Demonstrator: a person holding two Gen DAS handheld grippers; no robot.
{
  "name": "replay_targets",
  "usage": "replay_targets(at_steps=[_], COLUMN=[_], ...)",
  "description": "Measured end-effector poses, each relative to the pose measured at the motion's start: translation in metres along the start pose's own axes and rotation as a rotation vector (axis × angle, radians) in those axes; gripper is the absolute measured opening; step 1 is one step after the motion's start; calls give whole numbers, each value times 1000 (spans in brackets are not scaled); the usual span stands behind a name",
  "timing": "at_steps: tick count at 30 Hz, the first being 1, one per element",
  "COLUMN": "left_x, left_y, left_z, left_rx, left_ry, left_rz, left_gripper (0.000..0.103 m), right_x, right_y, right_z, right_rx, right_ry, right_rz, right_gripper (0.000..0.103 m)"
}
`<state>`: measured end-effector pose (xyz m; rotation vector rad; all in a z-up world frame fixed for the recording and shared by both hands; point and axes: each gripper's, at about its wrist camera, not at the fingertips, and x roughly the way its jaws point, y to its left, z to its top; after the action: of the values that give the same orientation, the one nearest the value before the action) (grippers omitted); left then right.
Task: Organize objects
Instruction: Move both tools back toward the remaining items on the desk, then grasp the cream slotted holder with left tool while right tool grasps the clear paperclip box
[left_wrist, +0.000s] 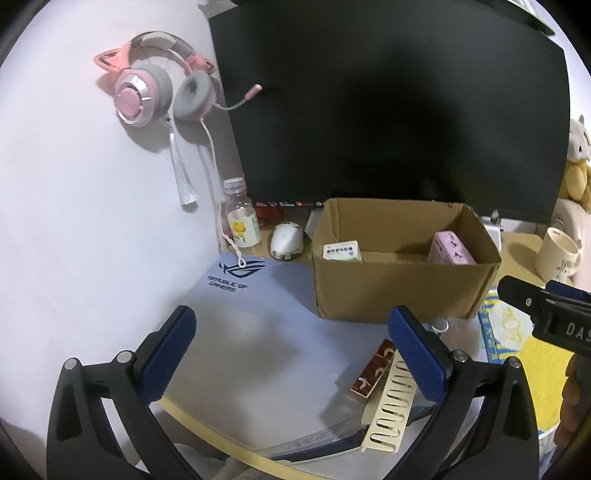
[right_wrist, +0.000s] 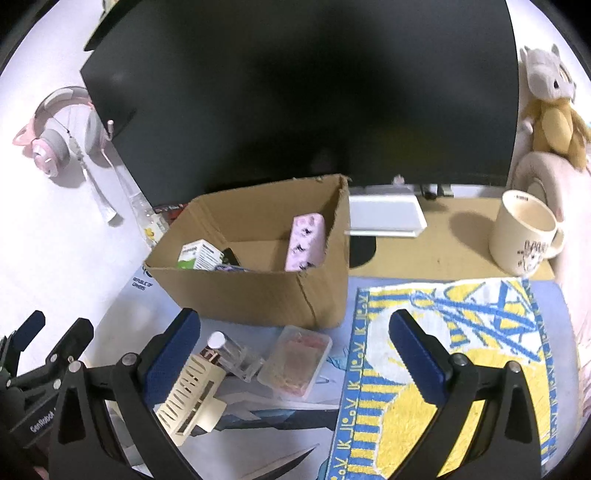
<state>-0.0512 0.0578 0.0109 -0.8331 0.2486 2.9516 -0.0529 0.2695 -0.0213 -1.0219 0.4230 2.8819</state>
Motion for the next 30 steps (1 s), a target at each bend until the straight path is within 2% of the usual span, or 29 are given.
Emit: replay_targets(at_steps=[10, 14, 26, 30], left_x=[21, 29, 51, 52], left_y=[-14, -23, -37, -43], left_z=[-10, -15, -26, -31], left_rx=[23, 54, 127, 154], left_ry=[90, 119, 208, 202], left_rz=[-94, -127, -172, -168], left_gripper=[103, 103, 103, 103], right_x=[17, 22, 38, 46], right_y=[-5, -6, -6, -6], right_z=[-7, -9, -20, -24], right_rx=[13, 25, 53, 55], right_ry=[47, 62, 101, 116], right_rz=[-1, -28, -67, -80], right_gripper=[103, 103, 103, 103])
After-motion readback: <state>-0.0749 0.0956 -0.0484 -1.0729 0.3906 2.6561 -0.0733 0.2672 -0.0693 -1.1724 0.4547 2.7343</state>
